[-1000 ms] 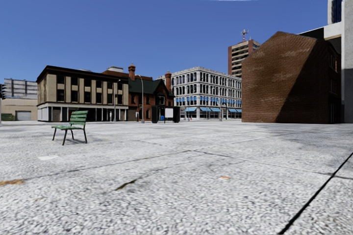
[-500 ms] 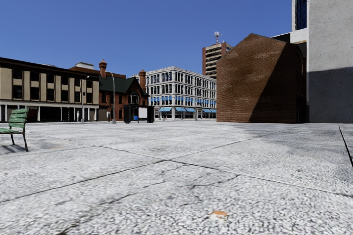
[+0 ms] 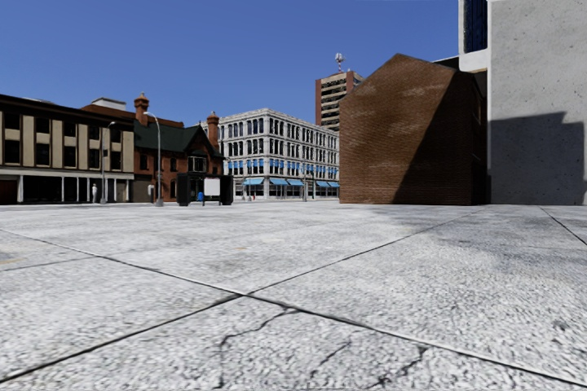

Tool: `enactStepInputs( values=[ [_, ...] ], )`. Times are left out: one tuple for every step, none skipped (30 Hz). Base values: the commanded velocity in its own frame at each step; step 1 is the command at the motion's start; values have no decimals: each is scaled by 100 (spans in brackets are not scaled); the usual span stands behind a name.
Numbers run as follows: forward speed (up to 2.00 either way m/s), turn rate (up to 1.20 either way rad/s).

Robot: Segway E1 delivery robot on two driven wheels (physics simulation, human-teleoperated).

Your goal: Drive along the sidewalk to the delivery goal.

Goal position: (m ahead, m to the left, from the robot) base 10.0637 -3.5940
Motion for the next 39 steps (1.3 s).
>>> enactStepInputs(
  values=[
    [200, 0],
    [200, 0],
    [200, 0],
    [200, 0],
    [200, 0],
    [200, 0],
    [200, 0],
    [200, 0],
    [200, 0],
    [200, 0],
    [200, 0],
    [200, 0],
    [200, 0],
    [200, 0],
    [200, 0],
    [200, 0],
    [200, 0],
    [200, 0],
    [200, 0],
    [200, 0],
    [200, 0],
    [200, 0],
    [200, 0],
    [200, 0],
    [200, 0],
    [200, 0],
    [200, 0],
    [200, 0],
    [200, 0],
    [200, 0],
    [200, 0],
    [200, 0],
    [200, -15],
    [200, -15],
    [200, -22],
    [200, -24],
    [200, -24],
    [200, -24],
    [200, -24]
  ],
)
